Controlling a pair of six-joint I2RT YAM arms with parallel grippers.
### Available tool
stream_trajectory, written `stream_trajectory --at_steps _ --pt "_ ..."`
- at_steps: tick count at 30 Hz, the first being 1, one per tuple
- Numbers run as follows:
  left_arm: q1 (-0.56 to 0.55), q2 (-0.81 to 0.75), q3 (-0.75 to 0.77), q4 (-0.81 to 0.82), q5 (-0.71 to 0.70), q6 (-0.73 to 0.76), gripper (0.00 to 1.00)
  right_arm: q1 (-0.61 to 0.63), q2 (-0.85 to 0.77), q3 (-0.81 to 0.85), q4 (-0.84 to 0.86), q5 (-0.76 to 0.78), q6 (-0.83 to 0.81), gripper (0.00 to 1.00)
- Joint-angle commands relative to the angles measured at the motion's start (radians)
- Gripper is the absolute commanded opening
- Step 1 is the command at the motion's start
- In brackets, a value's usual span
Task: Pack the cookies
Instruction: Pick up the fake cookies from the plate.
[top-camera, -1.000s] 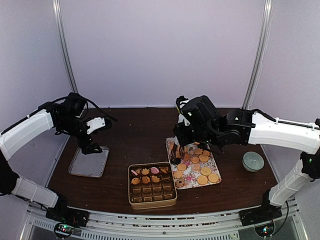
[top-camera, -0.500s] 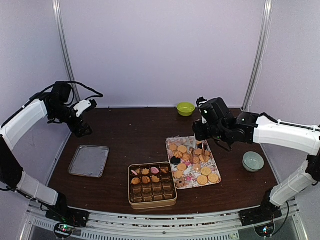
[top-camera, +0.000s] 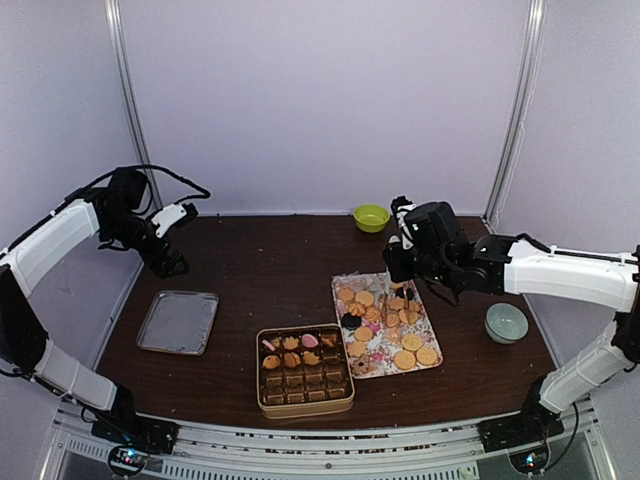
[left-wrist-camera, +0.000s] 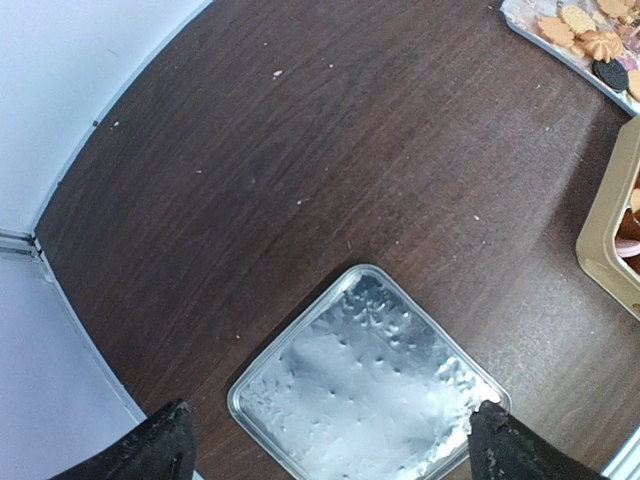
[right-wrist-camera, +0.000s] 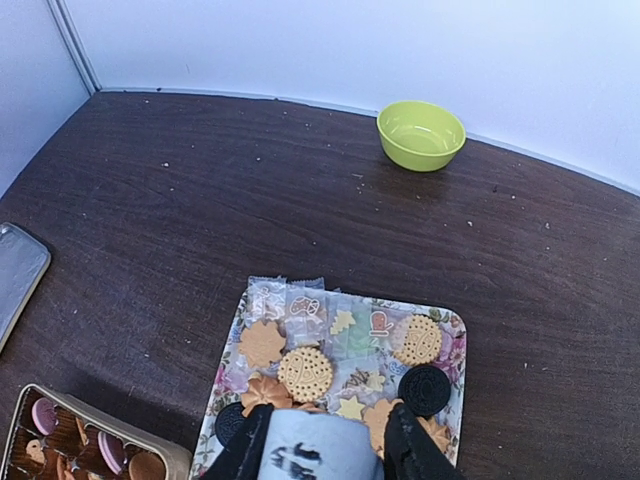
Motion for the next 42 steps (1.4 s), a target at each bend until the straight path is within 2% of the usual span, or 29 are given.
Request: stream_trajectory --at_steps 1,4,13,20,26,30,37,42 --pt "0.005 -0.004 0.008 0.015 0.056 0.012 0.98 -0.005 -0.021 -0.037 -0.029 -0.045 0.003 0.32" --pt "0.005 -0.037 -0.012 0.016 0.075 0.03 0.97 0.003 -0.049 -0.077 0.003 -0.049 0.015 0.26" --pt "0.005 -0.077 -0.036 0.008 0.103 0.037 0.96 0.072 -0.084 -0.109 0.092 0.025 -0.044 0.25" --pt "0.004 -0.098 -0.019 -0.016 0.103 0.05 0.96 0.081 -0.11 -0.144 0.213 0.099 -0.108 0.21" --pt "0.005 -0.117 -0.028 -0.018 0.095 0.054 0.96 0.08 -0.063 -0.121 0.227 0.101 -0.133 0.22" --pt "0.005 -0.119 -0.021 -0.027 0.095 0.054 0.96 0.08 -0.049 -0.126 0.25 0.084 -0.119 0.18" --pt "0.004 -0.116 -0.008 -0.039 0.088 0.055 0.96 0.101 -0.16 -0.086 0.172 0.068 -0.132 0.18" --pt "0.005 -0.106 -0.016 -0.039 0.092 0.055 0.96 0.171 -0.224 -0.051 0.088 0.052 -0.133 0.18"
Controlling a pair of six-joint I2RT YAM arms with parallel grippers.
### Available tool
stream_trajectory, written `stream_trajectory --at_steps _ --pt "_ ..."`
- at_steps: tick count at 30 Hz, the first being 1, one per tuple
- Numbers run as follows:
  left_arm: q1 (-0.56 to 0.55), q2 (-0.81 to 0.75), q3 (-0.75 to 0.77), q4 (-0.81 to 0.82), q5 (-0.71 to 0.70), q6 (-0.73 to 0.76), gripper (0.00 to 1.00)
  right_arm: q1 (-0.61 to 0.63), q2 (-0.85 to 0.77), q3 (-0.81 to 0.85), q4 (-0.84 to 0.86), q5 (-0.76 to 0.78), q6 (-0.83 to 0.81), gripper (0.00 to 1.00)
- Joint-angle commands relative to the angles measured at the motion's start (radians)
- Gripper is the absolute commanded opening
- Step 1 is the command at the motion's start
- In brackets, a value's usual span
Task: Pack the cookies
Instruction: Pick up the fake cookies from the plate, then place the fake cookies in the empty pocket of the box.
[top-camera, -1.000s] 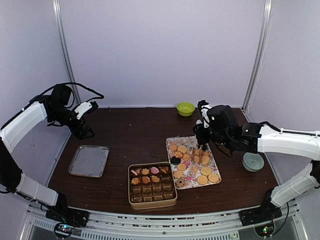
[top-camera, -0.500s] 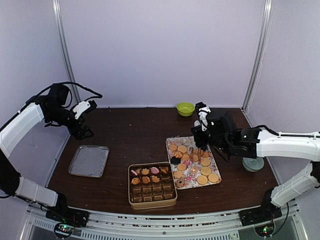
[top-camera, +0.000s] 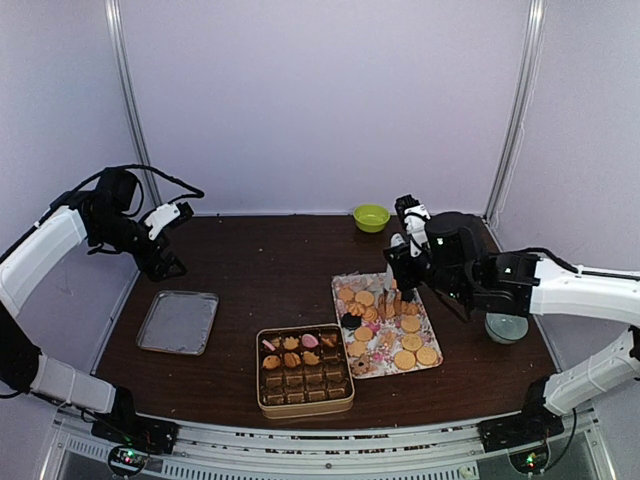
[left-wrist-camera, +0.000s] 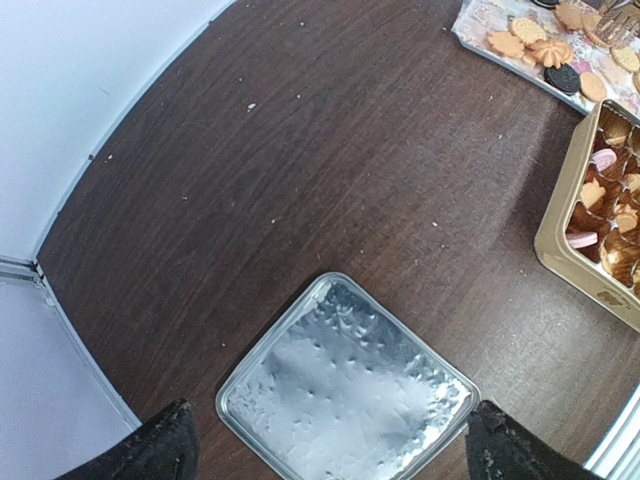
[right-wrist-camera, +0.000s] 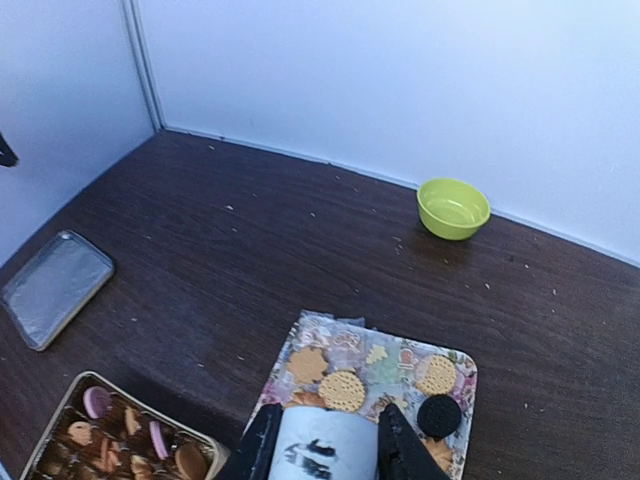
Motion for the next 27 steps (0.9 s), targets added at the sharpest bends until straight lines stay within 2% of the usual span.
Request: stream_trajectory --at_steps 1,12,27 --pt "0.005 0.0 0.013 0.002 0.011 0.009 0.95 0.072 -0.073 0.072 -0.056 -0.016 -0.005 0.18" --pt "0.005 -0.004 0.001 0.002 0.005 0.01 0.95 0.276 0.011 0.157 -0.12 -0.055 0.035 0.18" --pt "0.006 -0.033 -0.017 -0.001 -0.004 0.012 0.95 0.316 0.083 0.184 -0.05 -0.086 0.028 0.18"
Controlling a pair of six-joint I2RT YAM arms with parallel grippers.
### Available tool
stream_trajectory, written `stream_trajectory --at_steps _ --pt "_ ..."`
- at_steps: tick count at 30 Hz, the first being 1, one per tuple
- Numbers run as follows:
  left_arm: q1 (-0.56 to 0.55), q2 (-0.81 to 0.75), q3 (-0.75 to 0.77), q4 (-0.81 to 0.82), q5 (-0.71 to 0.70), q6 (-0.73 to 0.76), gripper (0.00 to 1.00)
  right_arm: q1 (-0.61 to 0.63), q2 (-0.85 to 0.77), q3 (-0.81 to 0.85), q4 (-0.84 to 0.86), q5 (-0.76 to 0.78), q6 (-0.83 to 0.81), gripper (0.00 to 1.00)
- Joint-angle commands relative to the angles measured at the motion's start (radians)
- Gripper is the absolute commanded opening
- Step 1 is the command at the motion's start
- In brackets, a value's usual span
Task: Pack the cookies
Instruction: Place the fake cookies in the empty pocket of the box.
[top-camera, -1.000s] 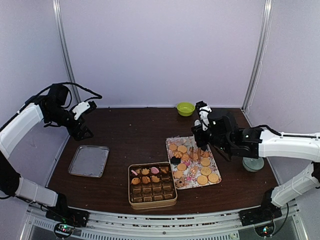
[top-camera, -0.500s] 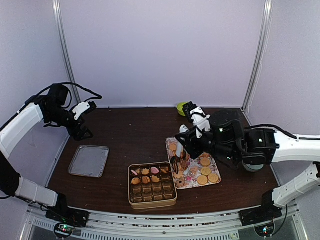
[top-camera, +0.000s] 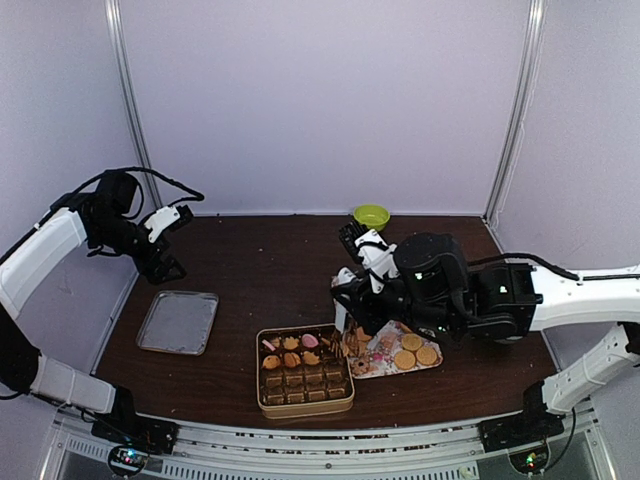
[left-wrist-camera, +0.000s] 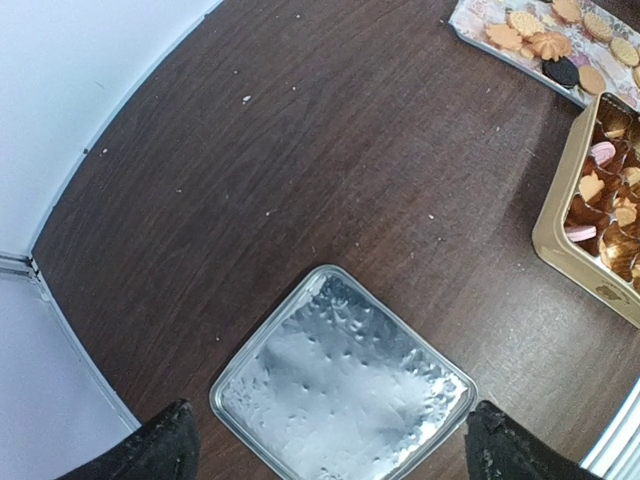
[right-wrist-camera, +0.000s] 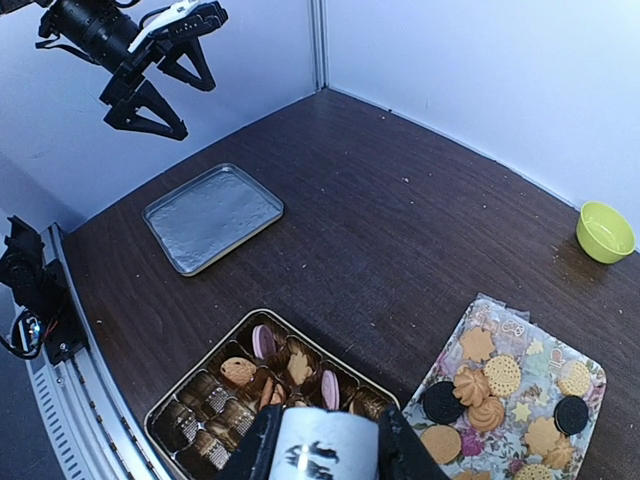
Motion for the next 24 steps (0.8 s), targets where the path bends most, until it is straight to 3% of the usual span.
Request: stream_trajectory --at_steps 1,9,24 --pt "0.005 -0.028 -0.001 0.003 -0.001 0.013 0.95 0.005 0.031 0.04 0.045 -0.002 0.001 0.18" --pt "0.005 -0.04 -0.012 0.001 -0.005 0.022 0.95 0.004 0.054 0.039 0.042 -0.003 0.011 0.32" --pt "0.005 -0.042 0.002 -0.005 -0.005 0.026 0.95 0.002 0.036 0.049 0.065 0.015 -0.002 0.35"
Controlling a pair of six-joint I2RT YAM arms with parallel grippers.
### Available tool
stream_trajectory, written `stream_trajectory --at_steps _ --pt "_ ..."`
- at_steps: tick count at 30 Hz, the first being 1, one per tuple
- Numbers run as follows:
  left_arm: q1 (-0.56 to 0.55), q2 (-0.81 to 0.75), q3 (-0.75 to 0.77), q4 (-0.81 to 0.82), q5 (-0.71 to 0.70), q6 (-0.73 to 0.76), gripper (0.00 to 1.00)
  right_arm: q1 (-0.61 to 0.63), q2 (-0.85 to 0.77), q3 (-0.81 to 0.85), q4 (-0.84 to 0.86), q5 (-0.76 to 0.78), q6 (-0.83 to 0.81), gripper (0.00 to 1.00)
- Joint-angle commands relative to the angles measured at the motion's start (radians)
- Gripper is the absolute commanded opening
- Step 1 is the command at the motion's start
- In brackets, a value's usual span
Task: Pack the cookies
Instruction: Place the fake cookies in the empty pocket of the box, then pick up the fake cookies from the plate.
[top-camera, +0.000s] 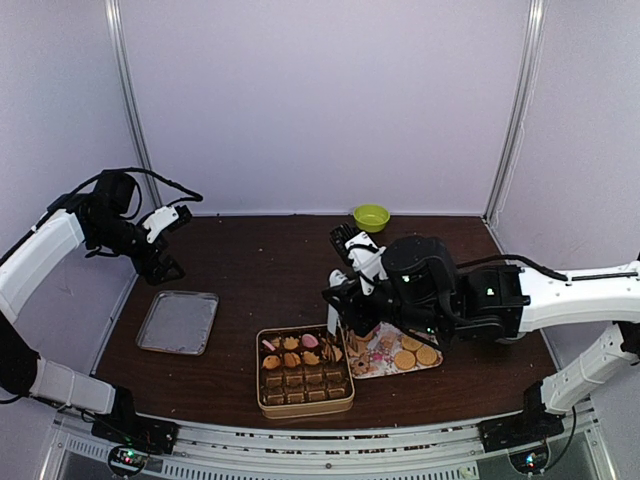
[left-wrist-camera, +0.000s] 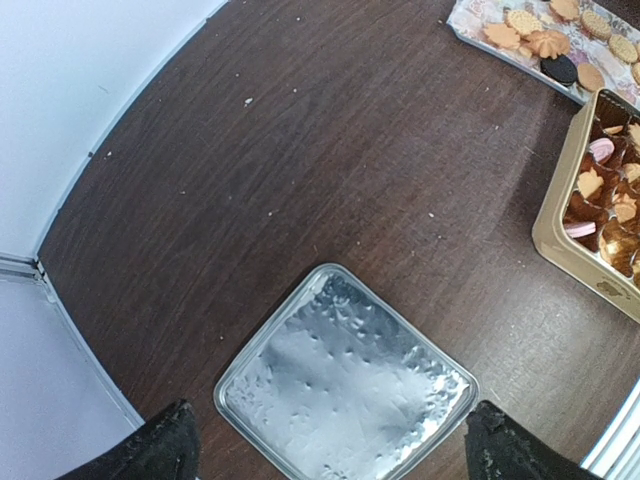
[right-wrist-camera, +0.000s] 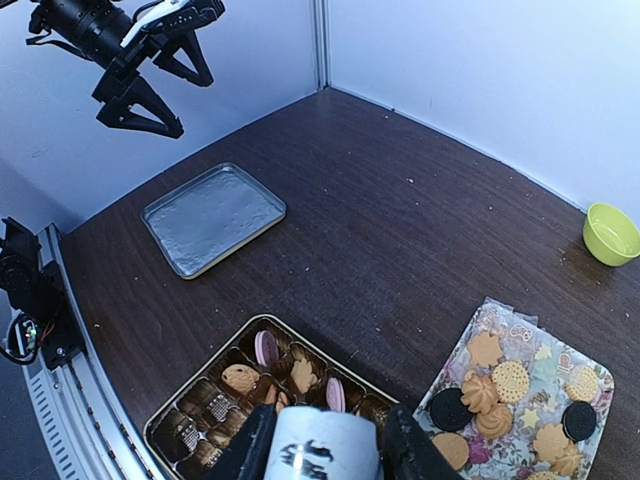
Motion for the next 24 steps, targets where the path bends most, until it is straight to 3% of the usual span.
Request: stream_trajectory --at_steps 1,11,19,24 --pt "0.004 -0.021 0.009 -0.002 0.0 0.015 0.95 0.001 -0.017 0.041 0.022 0.024 -0.01 0.35" --pt "0.005 -0.019 0.025 -0.015 -0.001 0.02 0.95 -0.112 -0.143 -0.028 0.07 0.026 -0.014 0.32" --pt "0.004 -0.026 0.015 -0.015 0.0 0.021 0.95 -0.127 -0.115 -0.058 0.067 0.052 -0.002 0.29" --pt "0.005 -0.027 0.016 -0.016 -0.002 0.023 0.95 -0.212 -0.119 -0.108 0.101 0.089 -0.019 0.3"
